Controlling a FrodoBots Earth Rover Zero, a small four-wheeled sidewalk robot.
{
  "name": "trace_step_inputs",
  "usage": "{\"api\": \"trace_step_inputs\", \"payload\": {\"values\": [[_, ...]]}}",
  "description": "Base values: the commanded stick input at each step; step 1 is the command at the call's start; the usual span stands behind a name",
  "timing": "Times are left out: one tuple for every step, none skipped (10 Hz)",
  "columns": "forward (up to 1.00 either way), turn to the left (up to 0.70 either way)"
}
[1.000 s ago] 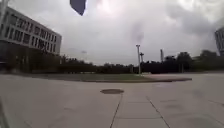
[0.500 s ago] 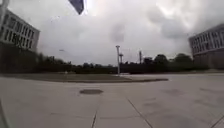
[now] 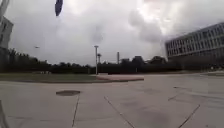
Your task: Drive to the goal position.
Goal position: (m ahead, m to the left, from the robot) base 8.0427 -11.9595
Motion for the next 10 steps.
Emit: {"api": "trace_step_inputs", "payload": {"values": [[0.00, -0.63], [0.00, -0.63], [0.00, -0.63], [0.00, -0.63], [0.00, -0.63], [0.00, -0.63], [0.00, -0.63], [0.00, -0.63], [0.00, -0.63], [0.00, -0.63]]}}
